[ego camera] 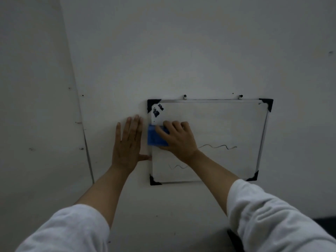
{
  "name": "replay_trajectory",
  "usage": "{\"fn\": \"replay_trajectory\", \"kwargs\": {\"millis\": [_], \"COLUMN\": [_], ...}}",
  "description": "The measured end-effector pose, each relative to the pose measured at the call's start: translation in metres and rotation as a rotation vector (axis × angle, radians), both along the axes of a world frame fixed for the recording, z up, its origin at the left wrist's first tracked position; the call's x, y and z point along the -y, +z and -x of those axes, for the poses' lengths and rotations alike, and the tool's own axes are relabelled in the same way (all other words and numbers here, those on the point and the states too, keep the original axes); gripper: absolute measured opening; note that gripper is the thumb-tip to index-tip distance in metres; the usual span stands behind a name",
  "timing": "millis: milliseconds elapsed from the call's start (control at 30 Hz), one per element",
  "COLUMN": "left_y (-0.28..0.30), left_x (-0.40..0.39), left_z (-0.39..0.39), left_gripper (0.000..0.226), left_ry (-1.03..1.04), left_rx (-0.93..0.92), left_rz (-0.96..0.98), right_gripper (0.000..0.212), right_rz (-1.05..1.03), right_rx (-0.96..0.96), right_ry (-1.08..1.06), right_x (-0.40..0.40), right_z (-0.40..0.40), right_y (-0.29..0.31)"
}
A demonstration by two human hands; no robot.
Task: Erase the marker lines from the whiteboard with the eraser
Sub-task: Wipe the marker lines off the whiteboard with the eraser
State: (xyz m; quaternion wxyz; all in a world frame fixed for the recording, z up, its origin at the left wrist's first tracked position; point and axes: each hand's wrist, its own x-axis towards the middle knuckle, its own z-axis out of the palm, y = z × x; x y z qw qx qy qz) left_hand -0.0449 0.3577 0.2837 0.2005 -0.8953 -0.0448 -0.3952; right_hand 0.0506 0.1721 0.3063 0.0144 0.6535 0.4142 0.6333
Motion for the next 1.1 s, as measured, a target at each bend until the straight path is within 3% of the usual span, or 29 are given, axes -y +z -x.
{"fn": "replay_trajectory", "kwargs": {"millis": [67, 167, 200, 233, 333, 367, 433, 533, 567, 667, 733, 767, 867, 900, 933, 1033, 1100], "left_y": [0.001, 0.005, 0.006, 0.008, 0.009, 0.009, 0.007, 0.001, 0.000, -0.002, -0.002, -0.002, -0.003, -0.003, -0.003, -0.004, -0.004], "left_x": [-0.002, -0.001, 0.001, 0.004, 0.016, 0.019, 0.024, 0.025, 0.024, 0.022, 0.021, 0.021, 0.020, 0.020, 0.019, 0.019, 0.019], "left_z": [0.002, 0.004, 0.005, 0.005, 0.003, 0.001, 0.000, 0.000, 0.000, -0.002, -0.003, -0.003, -0.004, -0.004, -0.004, -0.004, -0.003], "left_gripper": [0.142, 0.138, 0.137, 0.135, 0.135, 0.135, 0.137, 0.139, 0.140, 0.139, 0.139, 0.139, 0.140, 0.140, 0.141, 0.140, 0.139], "left_ry": [-0.023, -0.053, -0.063, -0.069, -0.064, -0.052, -0.018, 0.020, 0.025, 0.023, 0.027, 0.030, 0.031, 0.028, 0.025, 0.023, 0.036], "left_rx": [0.004, 0.003, -0.003, -0.014, -0.044, -0.051, -0.062, -0.064, -0.065, -0.064, -0.056, -0.053, -0.047, -0.044, -0.039, -0.027, -0.025], "left_rz": [-0.026, -0.062, -0.078, -0.104, -0.186, -0.205, -0.224, -0.211, -0.208, -0.213, -0.217, -0.220, -0.227, -0.227, -0.228, -0.245, -0.254], "right_gripper": [0.059, 0.053, 0.053, 0.054, 0.061, 0.062, 0.062, 0.062, 0.062, 0.056, 0.056, 0.057, 0.066, 0.067, 0.066, 0.058, 0.059], "right_rz": [0.044, -0.434, -0.500, -0.458, -0.017, 0.033, -0.164, -0.749, -0.786, -0.368, -0.273, -0.374, -0.948, -1.020, -0.978, -0.556, -0.623], "right_rx": [0.037, -0.173, -0.195, -0.167, -0.039, -0.038, -0.151, -0.434, -0.429, -0.230, -0.216, -0.265, -0.539, -0.563, -0.529, -0.356, -0.429], "right_ry": [-0.023, -0.025, -0.027, -0.030, -0.035, -0.042, -0.041, -0.052, -0.080, -0.094, -0.083, -0.085, -0.076, -0.093, -0.118, -0.124, -0.108], "right_x": [0.012, 0.017, 0.017, 0.018, 0.033, 0.041, 0.054, 0.065, 0.066, 0.077, 0.095, 0.102, 0.102, 0.097, 0.093, 0.100, 0.113], "right_z": [-0.007, -0.006, -0.005, -0.005, -0.009, -0.012, -0.019, -0.020, -0.020, -0.027, -0.035, -0.039, -0.036, -0.032, -0.029, -0.033, -0.039], "right_y": [0.008, 0.017, 0.014, 0.007, -0.012, -0.009, -0.004, -0.002, -0.006, -0.025, -0.022, -0.019, -0.014, -0.014, -0.018, -0.034, -0.032]}}
